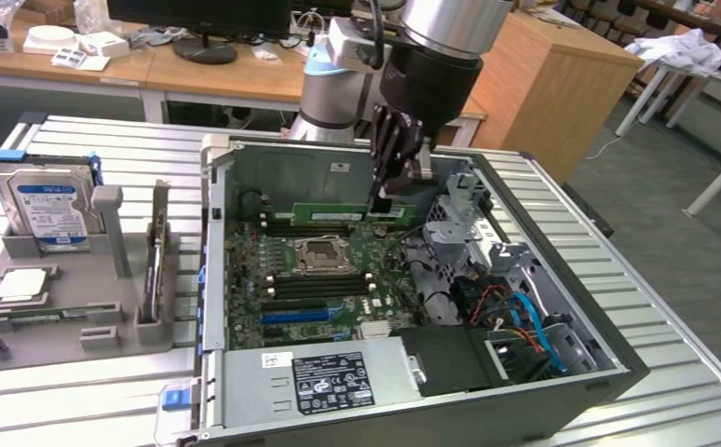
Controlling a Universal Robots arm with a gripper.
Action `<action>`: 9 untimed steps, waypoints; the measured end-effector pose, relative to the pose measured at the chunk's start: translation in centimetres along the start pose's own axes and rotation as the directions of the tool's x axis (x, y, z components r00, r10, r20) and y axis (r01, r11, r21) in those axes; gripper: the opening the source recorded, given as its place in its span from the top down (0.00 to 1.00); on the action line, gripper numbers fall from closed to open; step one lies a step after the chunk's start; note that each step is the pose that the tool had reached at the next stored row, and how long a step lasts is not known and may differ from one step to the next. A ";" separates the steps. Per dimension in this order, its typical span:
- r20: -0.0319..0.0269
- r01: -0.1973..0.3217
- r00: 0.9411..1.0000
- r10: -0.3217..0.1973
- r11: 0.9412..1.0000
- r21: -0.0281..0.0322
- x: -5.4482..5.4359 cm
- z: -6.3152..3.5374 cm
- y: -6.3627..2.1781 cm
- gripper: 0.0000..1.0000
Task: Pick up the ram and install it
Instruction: 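Pick up the ram and move it above insertion slot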
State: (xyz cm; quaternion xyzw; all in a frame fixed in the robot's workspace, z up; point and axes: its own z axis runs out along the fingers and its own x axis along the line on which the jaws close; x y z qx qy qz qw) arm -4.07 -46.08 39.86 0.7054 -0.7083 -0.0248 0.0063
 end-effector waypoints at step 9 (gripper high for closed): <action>0.000 -0.004 1.000 0.004 1.000 0.001 -1.1 0.07 0.01 0.88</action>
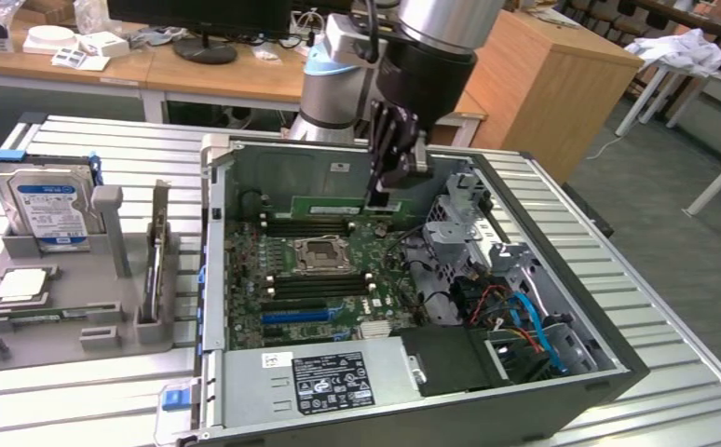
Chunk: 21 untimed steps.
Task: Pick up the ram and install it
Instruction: 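Pick up the ram and move it above insertion slot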
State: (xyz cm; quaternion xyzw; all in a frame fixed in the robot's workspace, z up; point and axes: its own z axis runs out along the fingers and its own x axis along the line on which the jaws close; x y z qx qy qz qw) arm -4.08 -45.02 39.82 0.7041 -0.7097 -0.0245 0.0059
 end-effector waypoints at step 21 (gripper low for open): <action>0.001 -0.011 1.000 0.011 1.000 0.001 -3.0 0.28 0.01 0.88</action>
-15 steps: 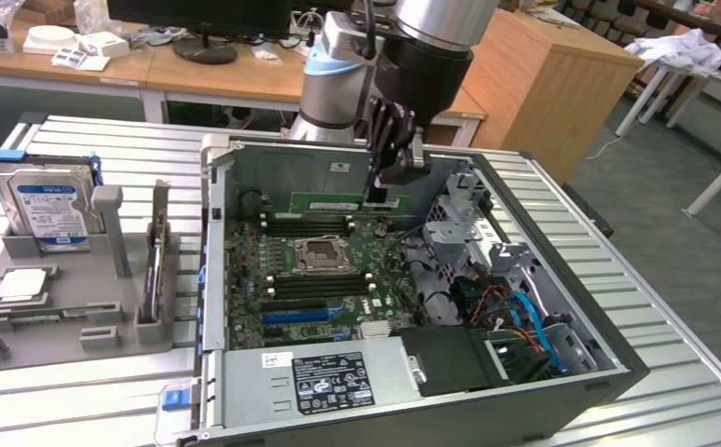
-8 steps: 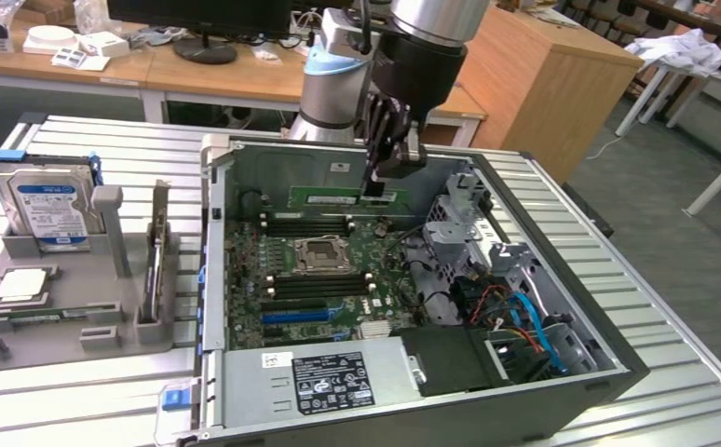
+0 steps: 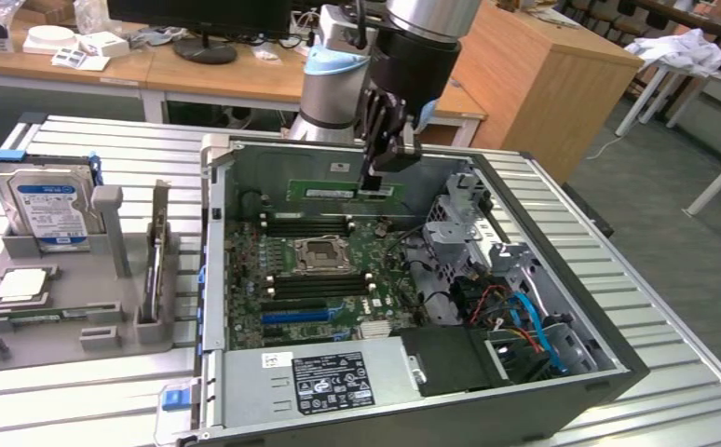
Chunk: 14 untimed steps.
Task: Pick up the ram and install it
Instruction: 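Pick up the ram and move it above insertion slot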
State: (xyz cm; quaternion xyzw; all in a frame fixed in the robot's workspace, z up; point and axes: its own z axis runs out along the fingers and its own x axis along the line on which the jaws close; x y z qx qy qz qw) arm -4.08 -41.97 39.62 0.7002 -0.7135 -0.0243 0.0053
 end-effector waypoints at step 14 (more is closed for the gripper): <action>0.000 -0.005 1.000 0.005 1.000 0.000 -0.9 0.07 0.01 0.88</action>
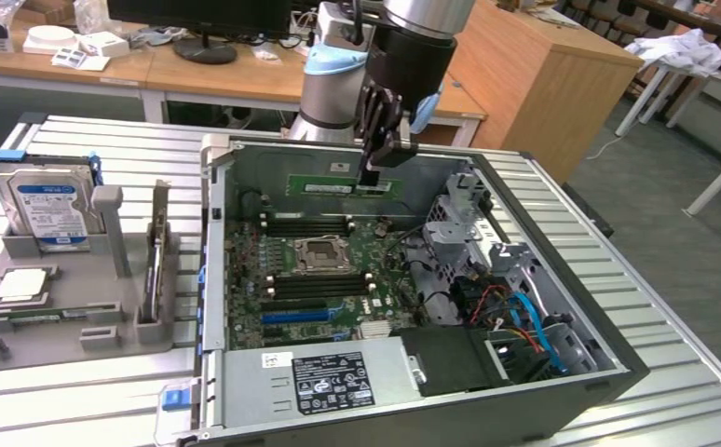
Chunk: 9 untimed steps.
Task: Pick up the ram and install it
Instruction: 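Pick up the ram and move it above insertion slot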
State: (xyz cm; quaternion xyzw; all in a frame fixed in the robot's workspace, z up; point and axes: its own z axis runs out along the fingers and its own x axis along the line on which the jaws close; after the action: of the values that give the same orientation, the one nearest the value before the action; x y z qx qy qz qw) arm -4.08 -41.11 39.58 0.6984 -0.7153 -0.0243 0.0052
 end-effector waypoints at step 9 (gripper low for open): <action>0.000 0.000 1.000 0.000 1.000 0.000 0.0 0.76 -0.03 0.88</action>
State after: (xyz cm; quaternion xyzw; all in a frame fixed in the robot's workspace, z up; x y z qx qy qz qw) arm -4.08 -41.11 38.82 0.6984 -0.7153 -0.0242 0.0053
